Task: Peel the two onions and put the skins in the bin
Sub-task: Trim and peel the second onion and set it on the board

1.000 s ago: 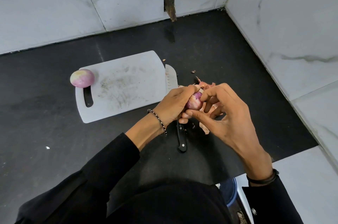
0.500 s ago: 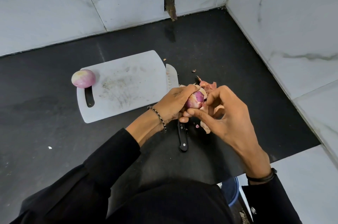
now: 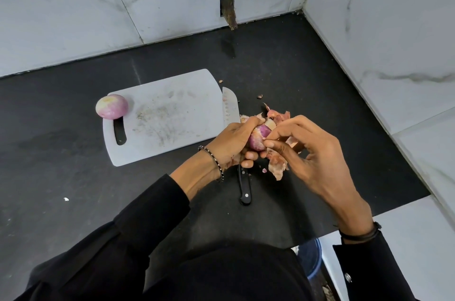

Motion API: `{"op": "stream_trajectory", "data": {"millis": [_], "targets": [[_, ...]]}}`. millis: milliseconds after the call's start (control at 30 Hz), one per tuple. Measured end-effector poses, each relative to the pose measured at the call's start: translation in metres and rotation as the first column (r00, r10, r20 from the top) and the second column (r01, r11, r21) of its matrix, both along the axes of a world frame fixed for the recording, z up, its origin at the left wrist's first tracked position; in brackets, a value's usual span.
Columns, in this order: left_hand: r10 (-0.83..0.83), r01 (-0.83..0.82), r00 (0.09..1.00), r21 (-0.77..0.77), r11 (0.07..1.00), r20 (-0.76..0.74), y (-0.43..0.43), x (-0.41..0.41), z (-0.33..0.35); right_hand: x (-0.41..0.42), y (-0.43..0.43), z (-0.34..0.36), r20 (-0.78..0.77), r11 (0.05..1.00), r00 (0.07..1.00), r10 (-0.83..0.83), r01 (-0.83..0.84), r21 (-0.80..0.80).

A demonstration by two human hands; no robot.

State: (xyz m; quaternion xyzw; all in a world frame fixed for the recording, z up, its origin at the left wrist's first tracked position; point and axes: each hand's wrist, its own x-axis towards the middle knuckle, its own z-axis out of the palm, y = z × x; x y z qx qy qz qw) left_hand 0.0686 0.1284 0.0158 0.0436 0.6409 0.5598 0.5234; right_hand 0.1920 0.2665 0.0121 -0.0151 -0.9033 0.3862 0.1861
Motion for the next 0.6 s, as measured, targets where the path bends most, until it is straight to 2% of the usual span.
{"op": "stream_trajectory", "data": {"millis": [100,200,433,600], "targets": [[0.094,-0.094,0.990,-0.005,0.996,0.107,0.001,-0.001,-0.005,0.004,0.003,0.001,0.071,0.999,0.996,0.046,-0.045,-0.020],[0.080,-0.081,0.987,0.000,0.997,0.138,0.000,-0.004,-0.005,0.008,0.007,-0.003,0.123,1.000,0.992,0.022,-0.022,-0.002],[0.086,-0.092,0.978,0.027,0.995,0.191,0.000,-0.006,-0.001,0.010,0.013,-0.012,0.123,0.990,0.983,-0.138,0.133,0.050],[0.075,-0.082,0.985,0.041,0.996,0.155,0.001,-0.003,0.002,0.008,0.003,0.000,0.030,0.988,0.988,-0.150,0.151,-0.026]]}}
